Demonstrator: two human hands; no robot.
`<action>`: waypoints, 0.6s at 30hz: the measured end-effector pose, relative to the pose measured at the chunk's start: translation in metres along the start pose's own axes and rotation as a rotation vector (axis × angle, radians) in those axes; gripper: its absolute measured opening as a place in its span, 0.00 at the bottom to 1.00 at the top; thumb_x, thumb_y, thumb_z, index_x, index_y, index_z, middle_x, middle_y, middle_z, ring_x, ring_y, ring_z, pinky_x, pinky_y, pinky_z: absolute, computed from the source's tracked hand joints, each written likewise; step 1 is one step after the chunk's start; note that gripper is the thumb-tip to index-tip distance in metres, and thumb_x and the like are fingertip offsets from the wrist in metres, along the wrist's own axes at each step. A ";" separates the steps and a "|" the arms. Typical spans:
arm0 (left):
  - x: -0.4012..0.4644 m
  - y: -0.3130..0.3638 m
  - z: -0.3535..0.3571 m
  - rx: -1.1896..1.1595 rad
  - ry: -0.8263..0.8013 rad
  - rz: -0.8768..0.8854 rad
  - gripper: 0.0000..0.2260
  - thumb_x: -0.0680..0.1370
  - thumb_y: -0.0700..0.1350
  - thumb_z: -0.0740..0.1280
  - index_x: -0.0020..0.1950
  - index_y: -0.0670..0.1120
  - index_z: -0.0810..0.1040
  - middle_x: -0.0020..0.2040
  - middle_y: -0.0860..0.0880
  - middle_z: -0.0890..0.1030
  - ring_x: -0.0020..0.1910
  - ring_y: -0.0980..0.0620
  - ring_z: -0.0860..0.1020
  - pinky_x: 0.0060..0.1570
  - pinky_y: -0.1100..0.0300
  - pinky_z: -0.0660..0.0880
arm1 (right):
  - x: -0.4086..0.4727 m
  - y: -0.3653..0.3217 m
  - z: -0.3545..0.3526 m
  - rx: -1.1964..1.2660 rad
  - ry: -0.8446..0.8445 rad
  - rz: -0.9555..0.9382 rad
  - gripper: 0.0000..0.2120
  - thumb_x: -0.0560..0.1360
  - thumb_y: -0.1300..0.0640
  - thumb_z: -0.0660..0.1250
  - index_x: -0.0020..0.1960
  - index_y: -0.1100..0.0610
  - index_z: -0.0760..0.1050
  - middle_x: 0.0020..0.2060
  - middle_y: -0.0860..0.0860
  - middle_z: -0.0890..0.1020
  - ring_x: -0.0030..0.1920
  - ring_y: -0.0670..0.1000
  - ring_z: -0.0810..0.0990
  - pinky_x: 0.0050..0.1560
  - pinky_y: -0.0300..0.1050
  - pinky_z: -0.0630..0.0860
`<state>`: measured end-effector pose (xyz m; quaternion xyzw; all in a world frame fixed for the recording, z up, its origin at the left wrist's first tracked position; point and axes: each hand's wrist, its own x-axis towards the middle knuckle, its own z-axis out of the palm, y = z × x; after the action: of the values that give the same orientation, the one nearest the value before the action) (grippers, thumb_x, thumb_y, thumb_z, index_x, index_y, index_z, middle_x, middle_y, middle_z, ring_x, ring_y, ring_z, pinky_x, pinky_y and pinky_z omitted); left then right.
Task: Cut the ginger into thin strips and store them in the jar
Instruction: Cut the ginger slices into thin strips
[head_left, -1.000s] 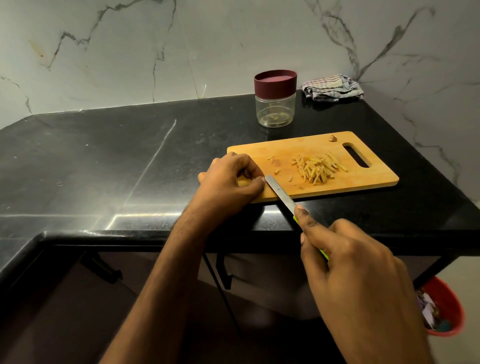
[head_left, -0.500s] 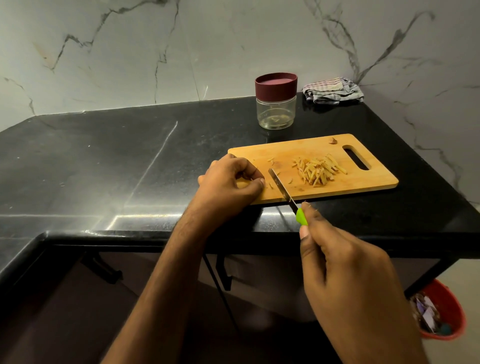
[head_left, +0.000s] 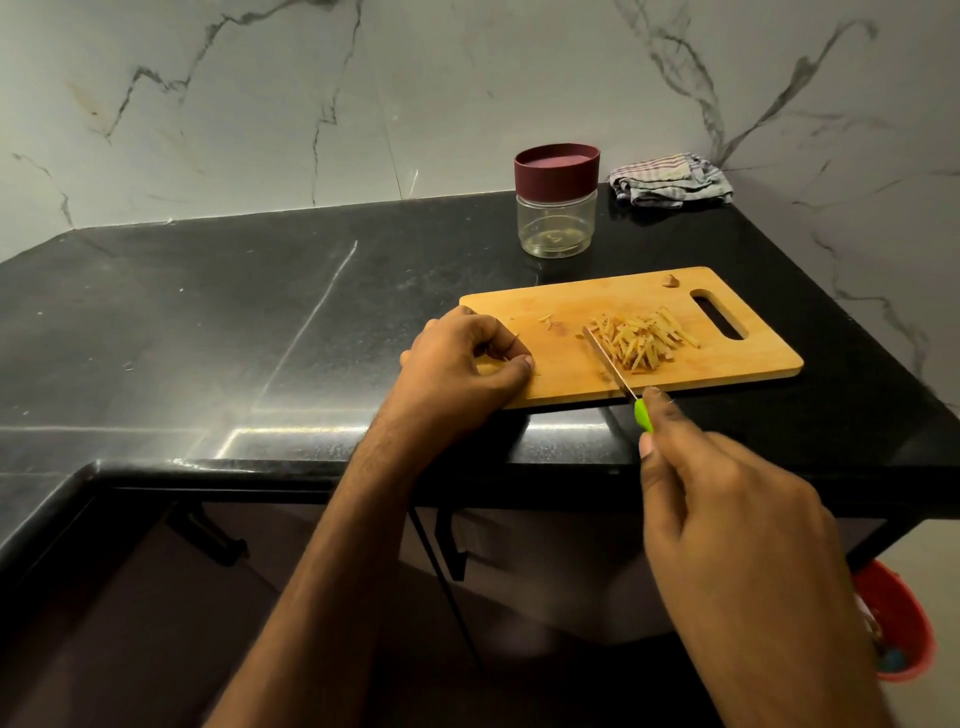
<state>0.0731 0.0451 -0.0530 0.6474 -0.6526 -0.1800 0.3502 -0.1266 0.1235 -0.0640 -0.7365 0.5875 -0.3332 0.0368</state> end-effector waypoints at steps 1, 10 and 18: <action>0.000 -0.001 0.000 -0.005 0.004 0.001 0.05 0.72 0.56 0.73 0.41 0.56 0.82 0.50 0.56 0.79 0.62 0.52 0.75 0.66 0.42 0.69 | 0.001 0.001 -0.001 0.009 0.006 0.000 0.22 0.76 0.52 0.60 0.69 0.51 0.72 0.30 0.45 0.72 0.28 0.45 0.71 0.24 0.41 0.68; -0.001 -0.001 -0.008 -0.064 -0.058 0.003 0.00 0.75 0.46 0.75 0.45 0.51 0.85 0.46 0.57 0.81 0.48 0.64 0.77 0.49 0.72 0.69 | -0.005 -0.005 0.001 0.078 -0.064 -0.070 0.22 0.77 0.49 0.57 0.70 0.49 0.70 0.31 0.44 0.71 0.27 0.44 0.71 0.22 0.42 0.72; 0.000 0.002 -0.006 -0.108 -0.059 -0.056 0.01 0.75 0.46 0.75 0.43 0.50 0.85 0.47 0.54 0.82 0.48 0.61 0.78 0.42 0.79 0.69 | -0.012 -0.010 0.011 0.179 -0.032 -0.140 0.22 0.76 0.52 0.58 0.68 0.57 0.74 0.34 0.47 0.79 0.28 0.48 0.77 0.23 0.48 0.76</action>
<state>0.0758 0.0467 -0.0472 0.6400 -0.6335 -0.2439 0.3599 -0.1131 0.1332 -0.0732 -0.7748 0.5018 -0.3742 0.0887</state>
